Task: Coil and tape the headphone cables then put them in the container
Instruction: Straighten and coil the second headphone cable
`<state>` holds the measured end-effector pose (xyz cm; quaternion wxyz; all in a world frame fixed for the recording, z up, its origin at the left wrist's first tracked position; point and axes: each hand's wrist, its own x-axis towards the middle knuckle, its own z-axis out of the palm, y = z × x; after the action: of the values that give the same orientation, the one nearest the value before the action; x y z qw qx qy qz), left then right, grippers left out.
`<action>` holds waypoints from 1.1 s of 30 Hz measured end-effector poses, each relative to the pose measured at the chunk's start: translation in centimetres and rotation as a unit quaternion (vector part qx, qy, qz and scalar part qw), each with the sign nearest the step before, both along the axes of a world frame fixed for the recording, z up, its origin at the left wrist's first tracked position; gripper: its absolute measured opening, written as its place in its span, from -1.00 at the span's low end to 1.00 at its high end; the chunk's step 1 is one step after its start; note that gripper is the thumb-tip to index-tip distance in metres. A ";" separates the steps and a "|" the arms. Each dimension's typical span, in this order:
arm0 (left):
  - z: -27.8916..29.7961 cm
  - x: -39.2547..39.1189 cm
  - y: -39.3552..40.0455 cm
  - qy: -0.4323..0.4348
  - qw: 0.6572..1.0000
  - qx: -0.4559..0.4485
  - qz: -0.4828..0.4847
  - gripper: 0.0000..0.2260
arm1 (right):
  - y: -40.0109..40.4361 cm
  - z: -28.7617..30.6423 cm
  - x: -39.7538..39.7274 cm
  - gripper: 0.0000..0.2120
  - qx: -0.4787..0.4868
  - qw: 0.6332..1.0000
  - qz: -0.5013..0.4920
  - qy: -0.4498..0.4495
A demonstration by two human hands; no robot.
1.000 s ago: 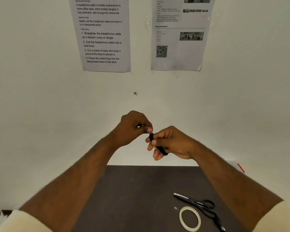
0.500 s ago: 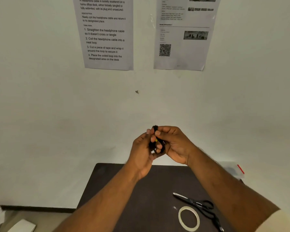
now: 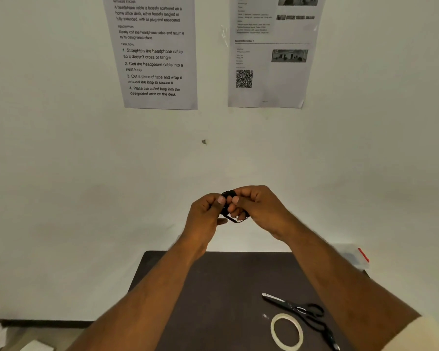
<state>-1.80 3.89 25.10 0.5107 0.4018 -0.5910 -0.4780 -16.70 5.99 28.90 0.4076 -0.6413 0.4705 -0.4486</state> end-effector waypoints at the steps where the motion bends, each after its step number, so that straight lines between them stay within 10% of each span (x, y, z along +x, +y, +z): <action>1: -0.1 -0.3 -0.1 0.010 1.000 -0.002 0.009 -0.76 | -0.1 -0.2 0.2 -0.79 -0.017 1.000 -0.022 0.003; 12: 0.9 -1.4 -0.9 -0.076 0.984 -0.144 0.075 -0.82 | 0.7 -0.6 1.9 -0.79 -0.098 0.982 -0.135 -0.082; 25: -0.1 -3.9 0.5 0.031 0.994 -0.053 0.094 -0.74 | 0.9 -1.5 3.6 -0.79 -0.006 0.944 -0.154 -0.292; 33: -1.6 -4.1 0.8 -0.158 0.972 -0.144 0.093 -0.70 | 0.4 -1.8 3.9 -0.85 0.094 0.883 -0.131 -0.441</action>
<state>-5.86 4.68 23.46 0.5053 0.4474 -0.6873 -0.2687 -12.83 6.34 27.10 0.5684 -0.2686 0.3620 -0.6883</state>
